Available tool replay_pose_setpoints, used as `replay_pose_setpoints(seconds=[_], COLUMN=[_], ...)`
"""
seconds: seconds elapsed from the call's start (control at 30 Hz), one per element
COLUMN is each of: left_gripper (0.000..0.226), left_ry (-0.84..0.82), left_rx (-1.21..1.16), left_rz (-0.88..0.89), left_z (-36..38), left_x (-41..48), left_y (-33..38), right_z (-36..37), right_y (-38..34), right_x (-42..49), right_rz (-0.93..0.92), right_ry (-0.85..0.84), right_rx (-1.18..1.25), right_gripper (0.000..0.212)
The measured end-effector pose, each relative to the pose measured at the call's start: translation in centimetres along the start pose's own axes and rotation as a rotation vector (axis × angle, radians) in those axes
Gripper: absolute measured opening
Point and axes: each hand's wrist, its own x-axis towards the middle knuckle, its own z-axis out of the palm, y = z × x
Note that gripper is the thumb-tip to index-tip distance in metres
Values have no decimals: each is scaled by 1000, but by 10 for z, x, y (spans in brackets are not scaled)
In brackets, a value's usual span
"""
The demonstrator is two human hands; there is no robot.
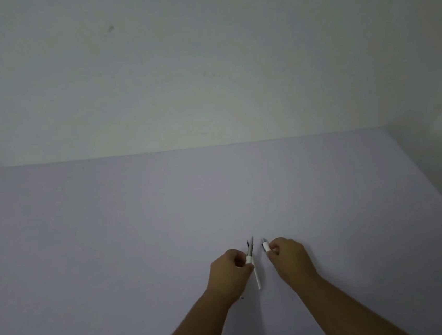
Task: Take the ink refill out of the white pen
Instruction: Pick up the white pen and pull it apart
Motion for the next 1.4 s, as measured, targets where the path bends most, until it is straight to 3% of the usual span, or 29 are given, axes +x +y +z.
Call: replay_pose_setpoints(seconds=[0.2,0.3,0.43,0.5,0.8,0.97,1.17,1.27,1.4], left_gripper=[5,5,8,15,13,12,11,11,13], left_ry=[-7,19,57,53,-154,-108,-91,-86,-70], left_rx=[-36,46,116,115,-274,-237,-160,-105,-56], left_rz=[-6,50,151,160,32,77,126,165,183], left_z=[-3,-4,-3,-3,-19,-24,-28,-27,-25], left_x=[-5,-7,-12,-15,-29,-36,-44,-47,-49], left_y=[2,5,12,17,27,31,37,39,41], right_z=[0,-6,-12,-15,-40,-47,-55,-57,-61], right_y=[-1,-11,-31,-37,-42,-40,-41,-41,-38], right_x=[-4,-8,-18,-20,-34,-39,-43,-43,-43], right_rz=[0,-10,40,31,61,106,85,97,61], right_ry=[34,97,-112,-117,-219,-214,-308,-247,-290], right_rx=[39,196,463,520,882,801,943,831,960], right_gripper=[30,37,39,31,9,20,8,19,7])
